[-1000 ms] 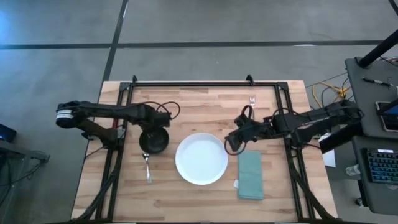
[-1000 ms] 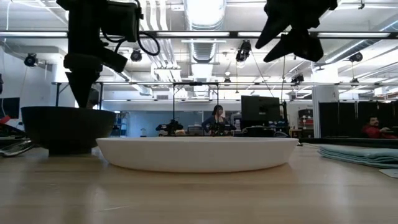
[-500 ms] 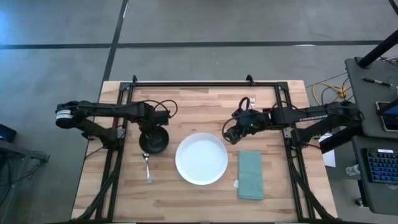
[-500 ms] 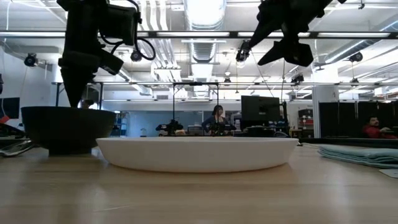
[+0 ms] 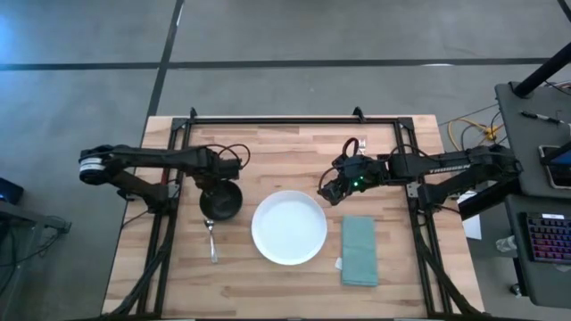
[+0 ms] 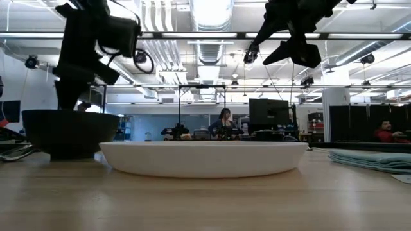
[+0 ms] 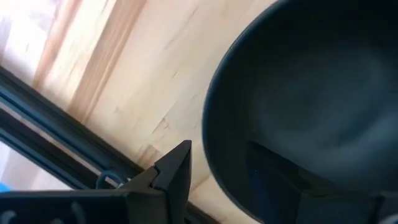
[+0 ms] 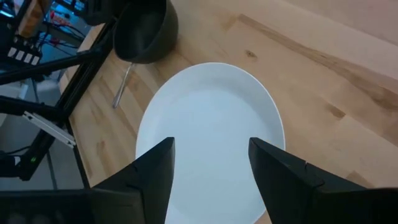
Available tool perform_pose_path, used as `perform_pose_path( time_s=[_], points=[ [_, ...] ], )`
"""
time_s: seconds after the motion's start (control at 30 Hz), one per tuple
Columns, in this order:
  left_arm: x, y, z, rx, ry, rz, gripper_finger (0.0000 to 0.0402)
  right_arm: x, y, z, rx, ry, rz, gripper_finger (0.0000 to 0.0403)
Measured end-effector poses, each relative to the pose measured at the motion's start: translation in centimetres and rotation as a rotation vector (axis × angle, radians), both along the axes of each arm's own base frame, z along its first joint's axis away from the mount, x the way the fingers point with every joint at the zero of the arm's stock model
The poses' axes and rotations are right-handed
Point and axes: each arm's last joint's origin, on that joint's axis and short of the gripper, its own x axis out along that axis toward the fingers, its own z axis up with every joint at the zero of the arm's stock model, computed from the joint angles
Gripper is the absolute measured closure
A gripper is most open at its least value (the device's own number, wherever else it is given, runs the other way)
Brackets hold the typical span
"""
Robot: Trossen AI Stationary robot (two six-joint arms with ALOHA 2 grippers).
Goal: Set table place
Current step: Put the black bowl on top of the white plate
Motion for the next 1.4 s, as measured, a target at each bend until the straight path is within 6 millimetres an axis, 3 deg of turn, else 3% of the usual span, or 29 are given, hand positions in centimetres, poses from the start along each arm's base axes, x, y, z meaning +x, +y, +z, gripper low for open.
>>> perform_pose_path(
  time_s=[0.3,0.6,0.7,0.87,1.03,1.4],
  points=[
    [-0.6,-0.2,-2.6,-0.035,0.008,0.004,0.0265,0.0,0.0,0.0,-0.006,0.001,0.001,0.0204],
    [0.0,-0.2,-2.8,-0.055,-0.063,0.030,0.0271,0.0,0.0,0.0,-0.008,0.001,0.003,0.0204],
    [0.5,-0.2,-2.8,-0.067,-0.111,0.029,0.0301,0.0,0.0,0.0,-0.008,0.002,0.003,0.0204],
    [0.9,-0.1,-2.7,-0.070,-0.149,0.028,0.0385,0.0,0.0,0.0,-0.004,0.002,0.000,0.0204],
    [1.1,-0.1,-2.7,-0.072,-0.172,0.026,0.0395,0.0,0.0,0.0,-0.002,0.004,-0.002,0.0204],
    [3.1,0.1,0.8,-0.055,-0.306,0.047,0.0401,-0.1,0.0,-0.1,-0.006,0.010,0.001,0.0204]
  ],
)
